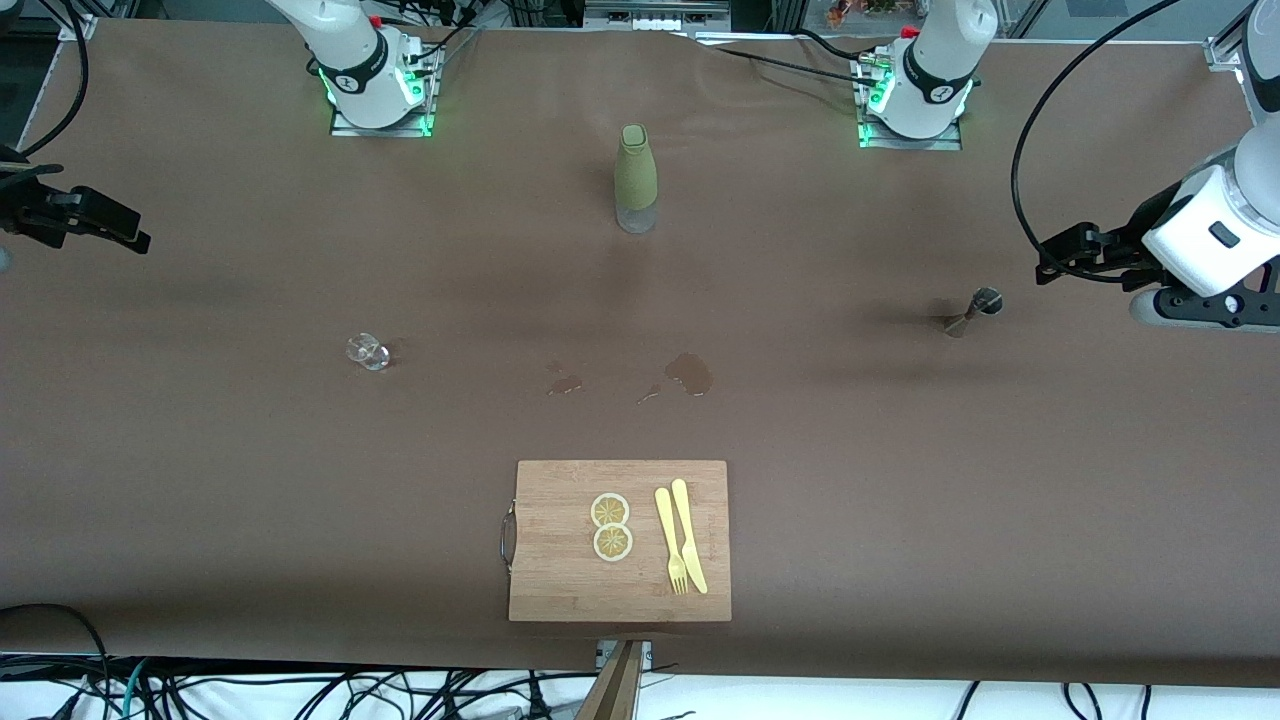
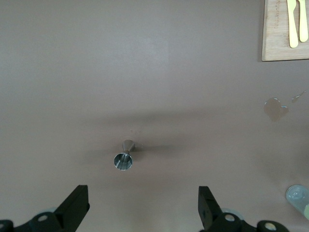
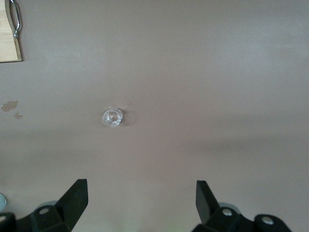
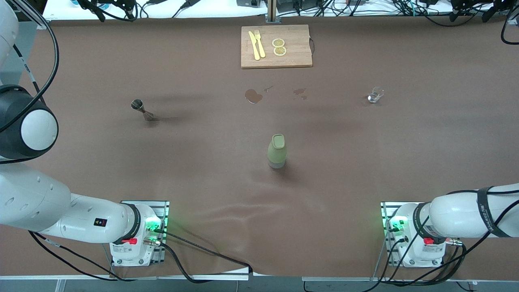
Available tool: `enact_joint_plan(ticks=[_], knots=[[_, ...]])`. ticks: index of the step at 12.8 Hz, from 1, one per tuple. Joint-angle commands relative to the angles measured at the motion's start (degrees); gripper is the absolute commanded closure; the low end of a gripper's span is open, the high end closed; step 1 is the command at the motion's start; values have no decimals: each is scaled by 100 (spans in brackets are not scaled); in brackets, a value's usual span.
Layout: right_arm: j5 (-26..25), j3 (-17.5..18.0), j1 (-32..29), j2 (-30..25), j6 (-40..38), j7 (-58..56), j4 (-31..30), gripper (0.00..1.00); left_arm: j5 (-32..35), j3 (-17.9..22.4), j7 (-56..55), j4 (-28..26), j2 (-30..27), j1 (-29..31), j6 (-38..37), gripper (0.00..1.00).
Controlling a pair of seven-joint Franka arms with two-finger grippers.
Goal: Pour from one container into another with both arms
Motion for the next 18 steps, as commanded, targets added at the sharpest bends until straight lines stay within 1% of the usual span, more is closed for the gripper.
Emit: enact_joint_plan(ticks=[1,5,9,10,12,14,15,16,18], knots=[[78,24,-17,6,-36,20,54,1,-90,72,455,-122,-116,144,34,0],[78,15,-17,6,-36,20,54,1,-99,81,1063,-148,-116,400,-1,0],[78,15,-17,6,-36,20,54,1,-125,327,2950,-245,-116,672,-1,0],[78,24,-17,6,-36,20,54,1,-282,432,3250,-332,-116,716,8,0],[78,15,-17,6,-36,29,54,1,-904,887,3839,-569,-116,795,8,0],[70,16,-26,15,-54,11,54,1,-1398,1275,4952,-806,-107,865,8,0],[70,-11,-43,23,-80,-15,45,1,-1565,1346,5411,-894,-107,927,8,0],[78,-46,-78,93,-80,-259,28,1,-1732,1451,5807,-982,-107,997,-1,0],[78,-212,-78,278,-80,-1826,19,1,-2284,1828,6729,-1315,-90,1033,-1,0]])
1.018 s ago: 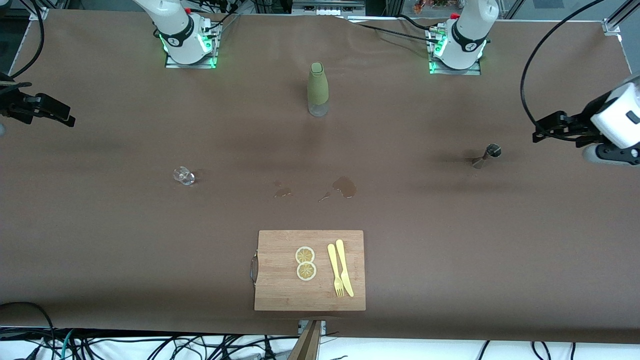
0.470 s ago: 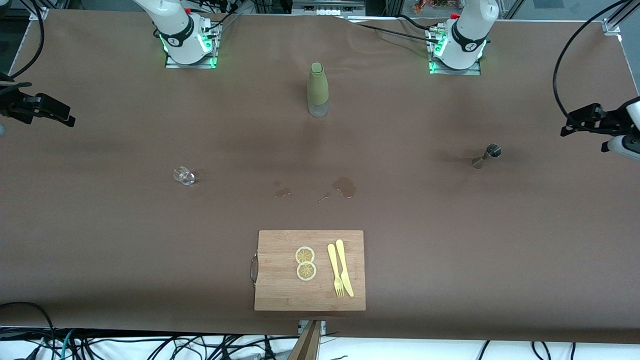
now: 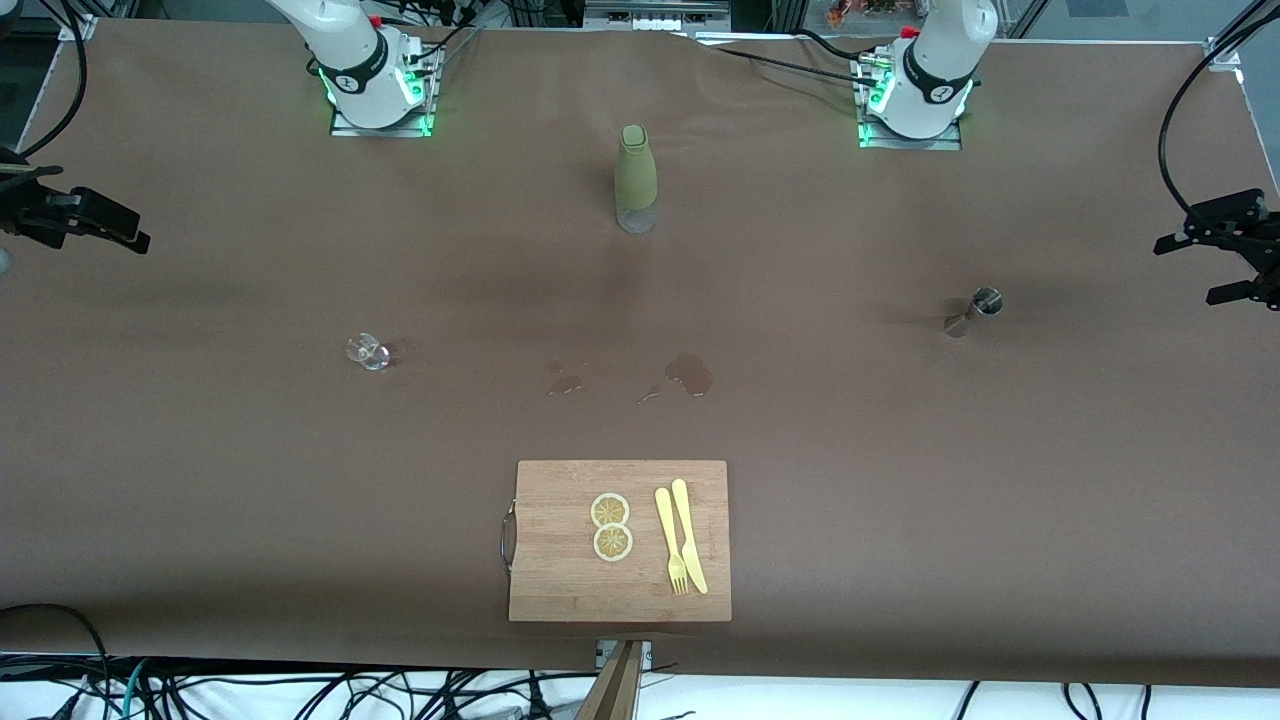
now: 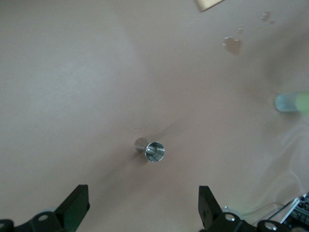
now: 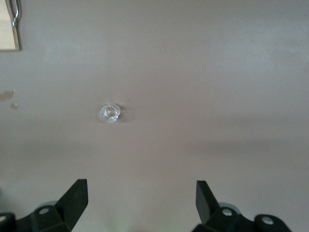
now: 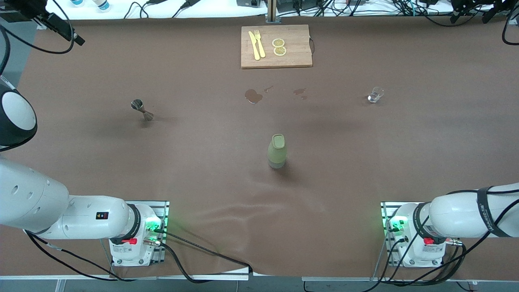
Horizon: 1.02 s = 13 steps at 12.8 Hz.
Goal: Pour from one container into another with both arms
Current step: 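Lower the right gripper to the glass cup while the left gripper reaches the jigger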
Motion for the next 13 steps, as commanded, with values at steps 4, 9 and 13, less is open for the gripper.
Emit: enact_joint_plan(ticks=[4,9,13], knots=[[726,-335,-439,525,-39,-3239,23,1,-1514,736,3192,-951,259,262,-83,0],[1789,-344,-1099,1289,-56,-5761,22,0,-2604,790,6128,-1242,1417,911,-610,0],[2424,-335,-1302,1739,92,-7001,-319,0,-3430,781,8124,-1172,2673,1281,-1198,0]])
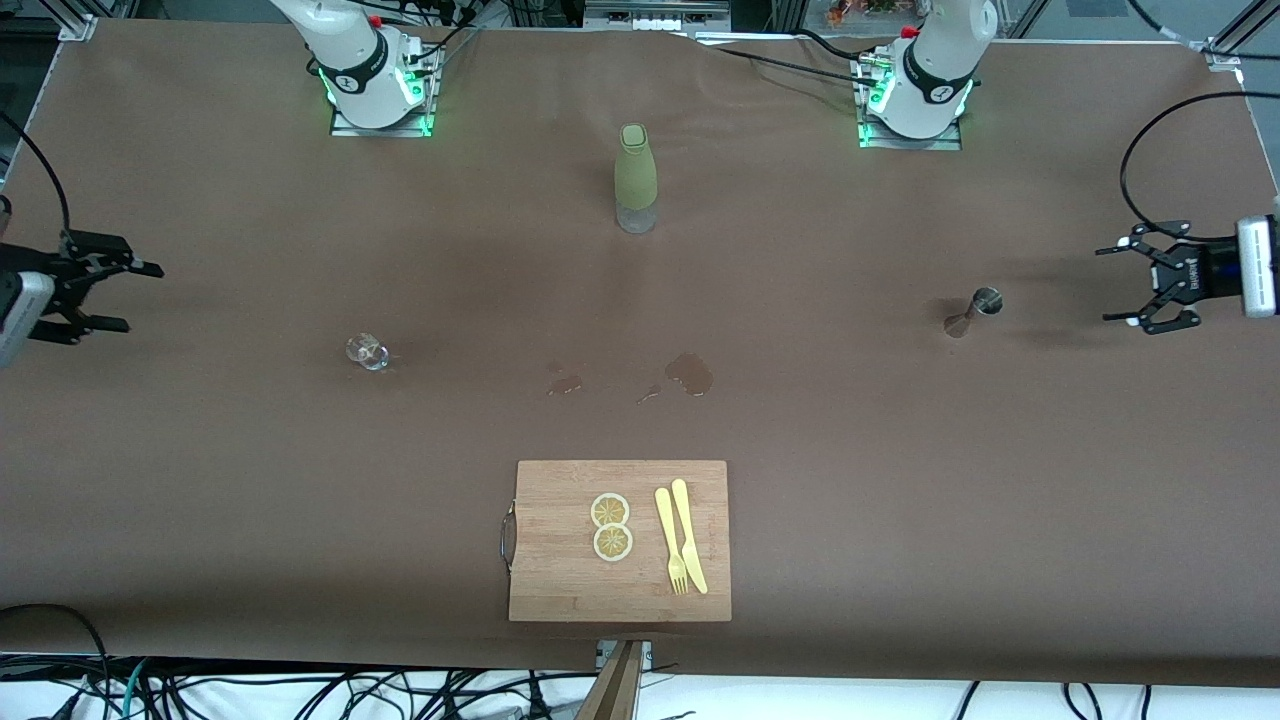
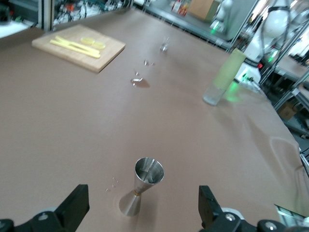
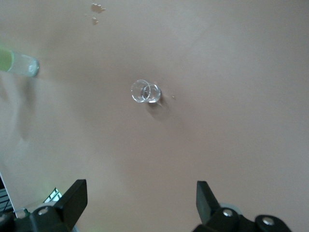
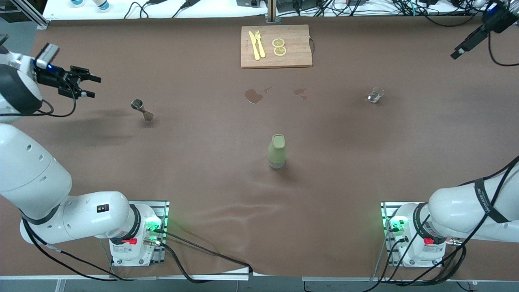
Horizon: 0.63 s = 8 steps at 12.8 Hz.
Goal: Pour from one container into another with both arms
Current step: 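Lower the right gripper to the glass cup while the left gripper reaches the jigger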
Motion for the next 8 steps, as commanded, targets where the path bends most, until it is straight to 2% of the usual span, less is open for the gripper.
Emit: enact_joint_plan(ticks=[1,4,6,7,8], knots=[[277,55,-46,96,103,-725,-322,0,-537,18,1418,195,889,194,-513,0],[1267,55,-63,614,130,-2076,-490,0,-845,-61,2483,204,1452,309,-619,0],[1821,55,-63,940,287,-3208,-569,0,-1117,-236,3037,213,1882,335,-655,0],[2320,55,-116,1141,445,-3902,-691,0,-1284,-341,3258,222,2145,362,-690,0],[2595,55,-125,1361,490,-4405,-762,0,-1416,-403,3408,283,2426,371,-786,0]])
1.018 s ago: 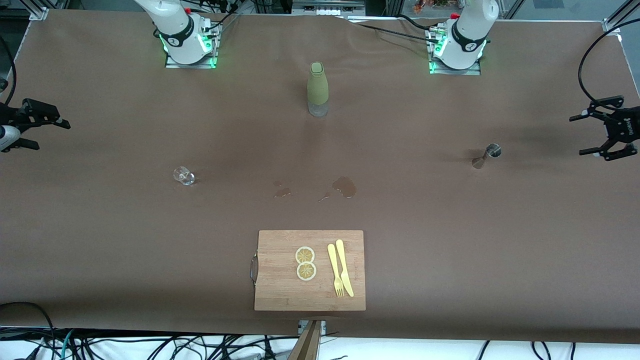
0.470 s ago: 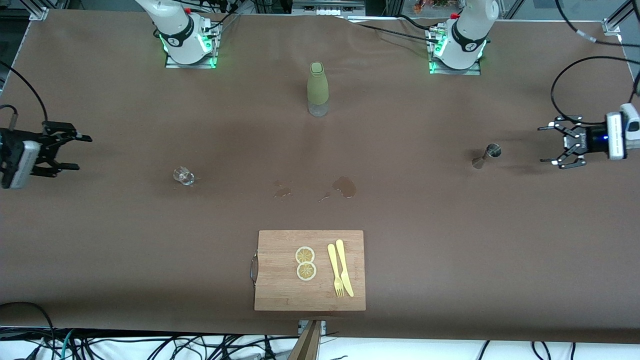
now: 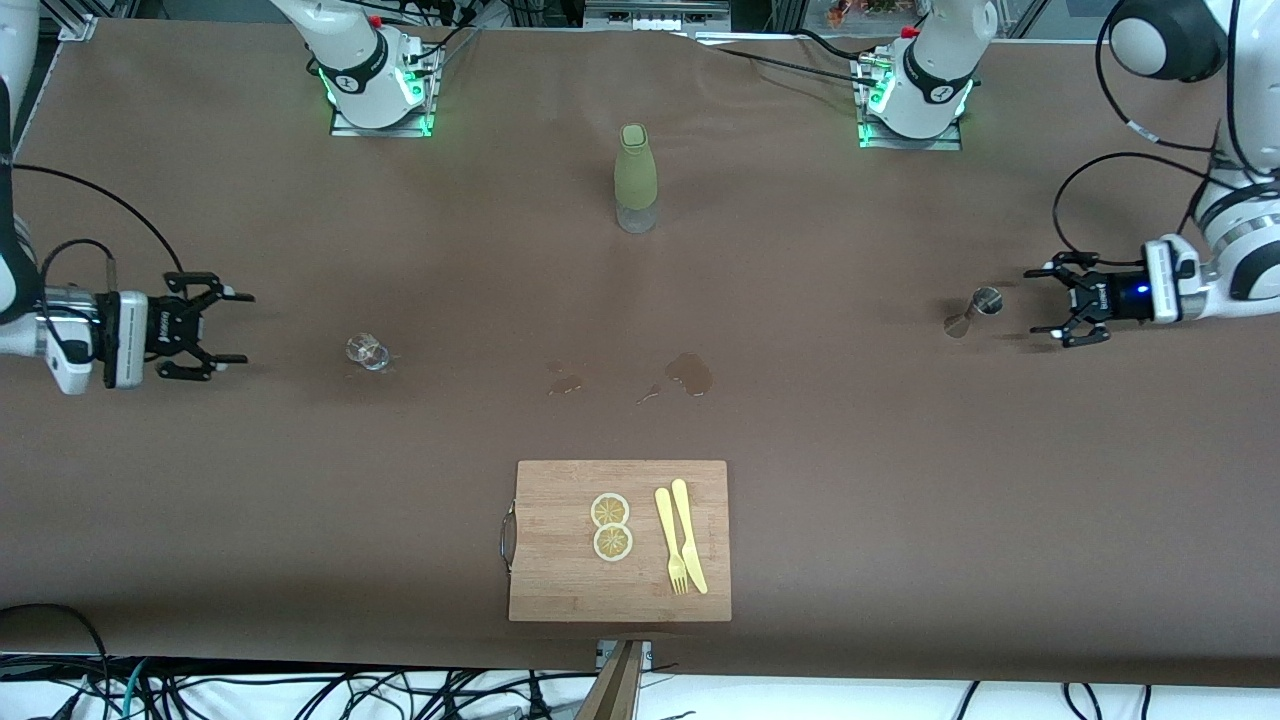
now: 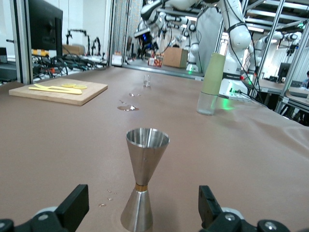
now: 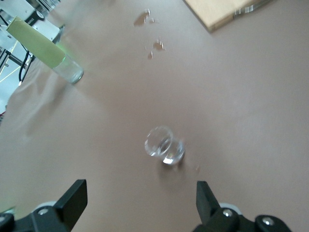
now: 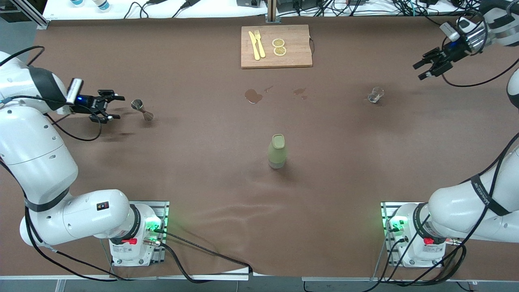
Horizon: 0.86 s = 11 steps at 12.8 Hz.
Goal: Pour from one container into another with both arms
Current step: 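Lower the right gripper to the glass cup while the left gripper reaches the jigger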
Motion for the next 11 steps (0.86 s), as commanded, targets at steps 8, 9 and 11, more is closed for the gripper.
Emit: enact_joint_plan(ticks=[8,9,11], knots=[[1925,292,-99,1167,489,-3953,-636,0,-356,-449,1233,656,1027,50,-420,0],[1978,335,-99,1229,480,-4068,-653,0,-338,-458,1225,745,1027,33,-438,0],[2197,484,-99,1483,489,-4409,-662,0,-338,-458,1207,755,1018,15,-482,0]])
